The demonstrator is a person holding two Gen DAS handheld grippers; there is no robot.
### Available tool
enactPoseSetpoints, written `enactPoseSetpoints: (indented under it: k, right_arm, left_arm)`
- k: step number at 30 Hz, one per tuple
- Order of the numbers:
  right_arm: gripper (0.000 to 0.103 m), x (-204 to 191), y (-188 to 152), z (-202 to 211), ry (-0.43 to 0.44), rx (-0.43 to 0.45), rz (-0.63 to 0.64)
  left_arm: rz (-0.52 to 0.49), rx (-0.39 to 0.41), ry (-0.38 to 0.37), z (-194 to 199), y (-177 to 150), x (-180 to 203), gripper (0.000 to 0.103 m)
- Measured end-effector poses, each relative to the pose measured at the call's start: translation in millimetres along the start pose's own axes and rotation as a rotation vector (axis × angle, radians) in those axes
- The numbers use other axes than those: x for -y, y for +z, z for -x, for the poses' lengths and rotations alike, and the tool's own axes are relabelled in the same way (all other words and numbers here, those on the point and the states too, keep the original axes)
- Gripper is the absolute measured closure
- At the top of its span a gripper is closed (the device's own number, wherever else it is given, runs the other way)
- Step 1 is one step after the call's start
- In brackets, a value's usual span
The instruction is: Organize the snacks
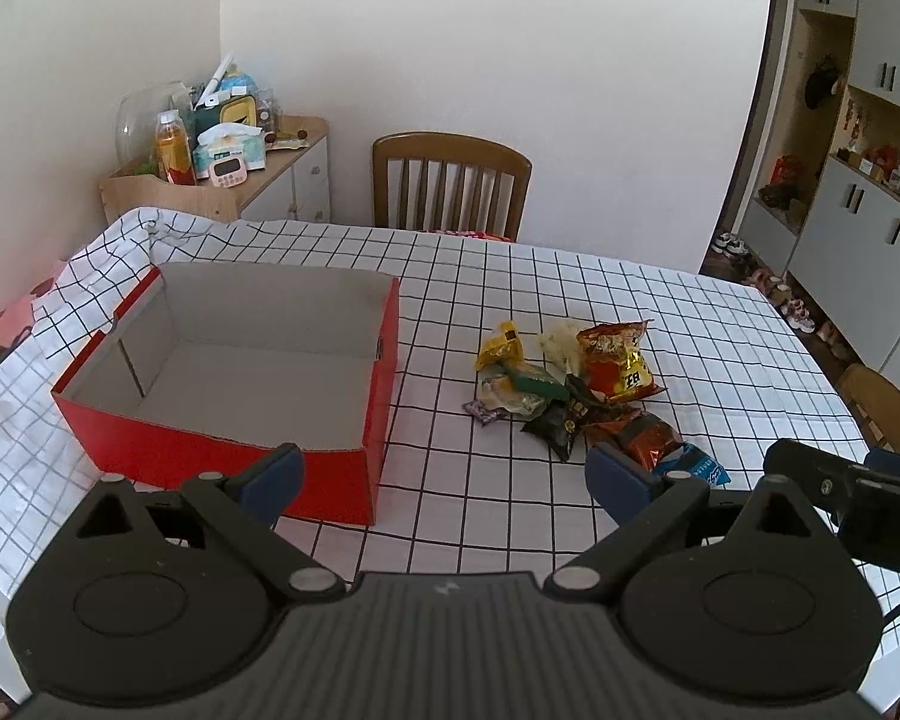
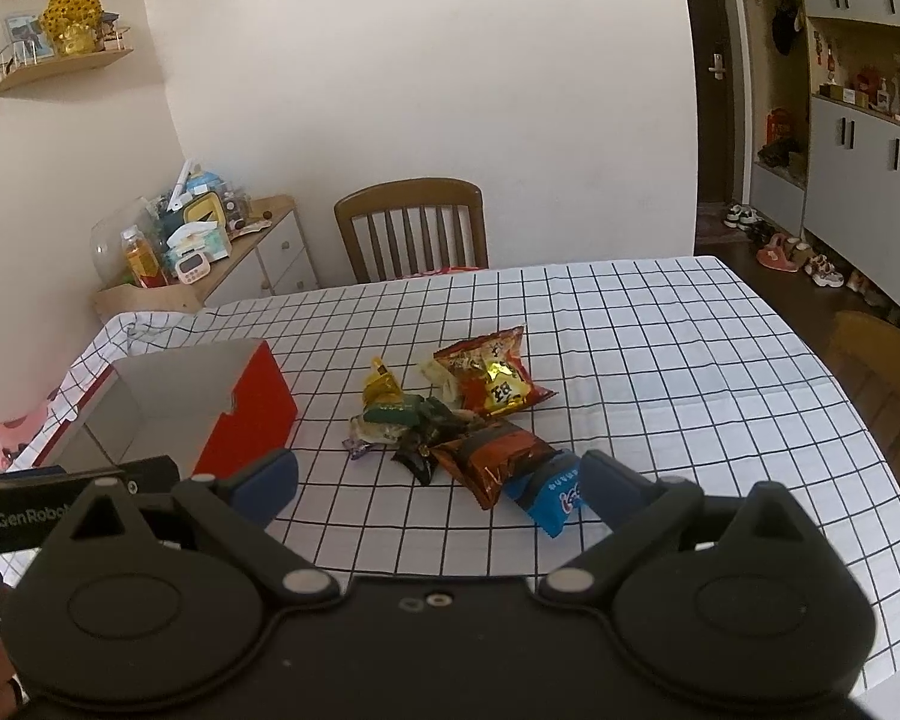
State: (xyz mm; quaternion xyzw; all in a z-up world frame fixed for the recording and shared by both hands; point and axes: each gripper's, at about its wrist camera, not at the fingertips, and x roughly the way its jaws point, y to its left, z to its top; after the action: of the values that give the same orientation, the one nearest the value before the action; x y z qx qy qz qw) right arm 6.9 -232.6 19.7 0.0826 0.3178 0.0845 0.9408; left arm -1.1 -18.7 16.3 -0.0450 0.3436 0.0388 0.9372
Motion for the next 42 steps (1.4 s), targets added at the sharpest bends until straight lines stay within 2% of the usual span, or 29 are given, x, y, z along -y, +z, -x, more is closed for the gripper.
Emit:
enactPoseSetpoints:
  k: [33, 42]
  right_arm:
    - [0.006, -16.6, -9.6, 9.4, -0.052, 0.047, -0.012]
    - [0.007, -2.4, -5.2, -3.2, -0.031, 0.034, -0.019]
  left_arm:
    - [-0.054, 0.013, -0.049, 4.1, 0.6, -7.5, 0.002]
    - [-0.053, -0.007, -0.04, -11.5, 5.1, 4.6, 0.002]
